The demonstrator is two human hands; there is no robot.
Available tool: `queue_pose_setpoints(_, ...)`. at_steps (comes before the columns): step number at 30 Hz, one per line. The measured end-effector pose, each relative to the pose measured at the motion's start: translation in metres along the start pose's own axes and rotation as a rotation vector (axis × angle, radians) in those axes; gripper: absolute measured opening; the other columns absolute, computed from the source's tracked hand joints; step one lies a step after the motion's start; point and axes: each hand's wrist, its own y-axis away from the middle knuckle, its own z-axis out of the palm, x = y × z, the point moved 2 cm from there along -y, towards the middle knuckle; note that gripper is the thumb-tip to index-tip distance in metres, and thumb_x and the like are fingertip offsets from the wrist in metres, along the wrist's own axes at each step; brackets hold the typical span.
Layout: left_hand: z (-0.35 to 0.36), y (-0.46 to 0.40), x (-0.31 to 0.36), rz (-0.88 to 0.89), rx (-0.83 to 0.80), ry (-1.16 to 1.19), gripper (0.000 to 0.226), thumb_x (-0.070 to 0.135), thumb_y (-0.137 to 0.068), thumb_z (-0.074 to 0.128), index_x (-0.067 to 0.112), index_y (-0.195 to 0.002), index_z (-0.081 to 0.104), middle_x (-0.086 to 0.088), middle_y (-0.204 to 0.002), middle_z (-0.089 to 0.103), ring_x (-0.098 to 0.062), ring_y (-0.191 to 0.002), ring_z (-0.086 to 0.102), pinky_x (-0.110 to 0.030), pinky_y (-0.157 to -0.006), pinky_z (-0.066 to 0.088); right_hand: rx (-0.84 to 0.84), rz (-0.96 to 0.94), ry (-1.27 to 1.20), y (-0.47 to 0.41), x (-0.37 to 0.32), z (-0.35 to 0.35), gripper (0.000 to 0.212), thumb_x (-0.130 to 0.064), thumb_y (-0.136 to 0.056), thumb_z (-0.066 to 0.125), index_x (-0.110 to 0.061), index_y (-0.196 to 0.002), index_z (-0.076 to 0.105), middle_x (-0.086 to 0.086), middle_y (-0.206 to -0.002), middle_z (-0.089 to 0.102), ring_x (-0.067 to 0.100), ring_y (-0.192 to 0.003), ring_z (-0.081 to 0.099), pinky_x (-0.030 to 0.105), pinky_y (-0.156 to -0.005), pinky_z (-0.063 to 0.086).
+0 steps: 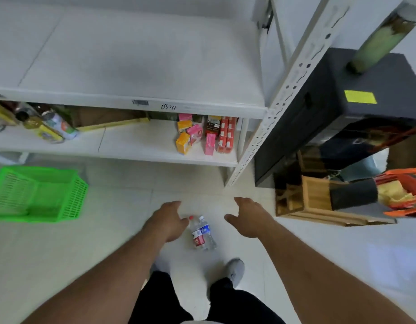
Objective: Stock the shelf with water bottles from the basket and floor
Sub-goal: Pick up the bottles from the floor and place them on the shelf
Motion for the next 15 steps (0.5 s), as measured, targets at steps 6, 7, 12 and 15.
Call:
queue_pose_setpoints(6, 0.038, 0.027, -0.035, -0.122, 0.002, 0.126, 0.076, 0.046, -0.092, 0.057, 0.022, -0.155, 0.023, -0.005, -0.161, 0.024, -0.025, -0.143, 0.034, -0.034, -0.116, 0.03, -0.113, -0.07, 0.026, -0.004, 0.001, 0.025, 0.075, -0.054, -0.097, 0.05, -0.016, -0.157, 0.024, 0.007, -0.159, 0.032, 0.028, -0.142, 0.036, 0.037, -0.112, 0.034)
queue_pose_setpoints(7, 0.042, 0.03, -0.04, -0.137, 0.003, 0.148, 0.076, 0.046, -0.092, 0.057, 0.022, -0.155, 0.023, -0.005, -0.161, 0.024, -0.025, -0.143, 0.034, -0.035, -0.116, 0.03, -0.121, -0.077, 0.032, -0.003, -0.001, 0.029, 0.075, -0.054, -0.097, 0.05, -0.016, -0.157, 0.024, 0.007, -0.159, 0.032, 0.027, -0.143, 0.036, 0.036, -0.112, 0.033)
queue_pose_setpoints(12, 0.054, 0.047, -0.063, -0.16, 0.032, 0.227, 0.075, 0.045, -0.092, 0.057, 0.021, -0.155, 0.023, -0.007, -0.159, 0.027, -0.026, -0.142, 0.036, -0.033, -0.112, 0.032, -0.13, -0.064, 0.036, 0.007, -0.007, 0.037, 0.078, -0.056, -0.097, 0.049, -0.015, -0.158, 0.022, 0.007, -0.16, 0.029, 0.025, -0.144, 0.036, 0.035, -0.113, 0.032)
queue_pose_setpoints(15, 0.057, 0.054, -0.073, -0.16, 0.054, 0.274, 0.076, 0.046, -0.091, 0.058, 0.021, -0.154, 0.024, -0.009, -0.157, 0.031, -0.026, -0.139, 0.04, -0.033, -0.109, 0.035, -0.104, -0.065, 0.04, 0.015, -0.012, 0.037, 0.079, -0.056, -0.096, 0.05, -0.015, -0.158, 0.022, 0.007, -0.159, 0.031, 0.024, -0.142, 0.039, 0.034, -0.113, 0.034)
